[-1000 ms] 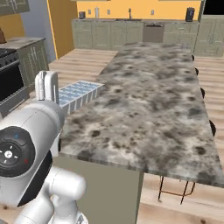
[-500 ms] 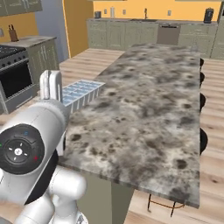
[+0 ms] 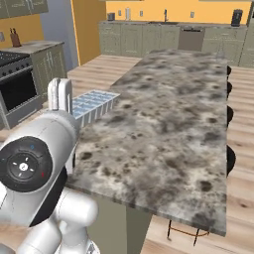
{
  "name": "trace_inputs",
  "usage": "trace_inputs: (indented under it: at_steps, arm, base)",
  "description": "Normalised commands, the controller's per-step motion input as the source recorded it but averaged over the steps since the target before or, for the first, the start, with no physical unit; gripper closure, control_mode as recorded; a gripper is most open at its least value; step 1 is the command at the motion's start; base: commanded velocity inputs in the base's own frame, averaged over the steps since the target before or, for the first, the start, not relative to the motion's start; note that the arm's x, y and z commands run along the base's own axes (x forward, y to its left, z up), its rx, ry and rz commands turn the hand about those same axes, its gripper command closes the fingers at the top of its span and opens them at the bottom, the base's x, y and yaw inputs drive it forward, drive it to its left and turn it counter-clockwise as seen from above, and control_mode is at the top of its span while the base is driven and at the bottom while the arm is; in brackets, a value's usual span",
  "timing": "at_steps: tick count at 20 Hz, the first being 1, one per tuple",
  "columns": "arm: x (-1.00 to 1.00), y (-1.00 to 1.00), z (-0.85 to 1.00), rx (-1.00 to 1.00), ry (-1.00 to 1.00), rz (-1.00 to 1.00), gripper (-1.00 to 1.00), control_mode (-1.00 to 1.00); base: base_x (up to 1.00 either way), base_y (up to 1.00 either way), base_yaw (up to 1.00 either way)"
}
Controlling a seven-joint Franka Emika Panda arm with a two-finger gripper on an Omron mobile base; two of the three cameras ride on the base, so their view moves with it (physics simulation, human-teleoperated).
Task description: Open the freezer door, pick up the ice cube tray from the freezer, and place it on the dining counter.
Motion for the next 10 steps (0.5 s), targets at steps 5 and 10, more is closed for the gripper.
trace_inputs:
  at_steps: [5,10]
  arm:
    - [1.00,-0.64,-0.10,0.15,0.12,0.18,1.00,-1.00]
    - [1.00,-0.84,-0.17,0.17,0.18,0.20,1.00,-1.00]
  base:
    - [0.00,0.00,0.00]
    - [0.00,0.00,0.00]
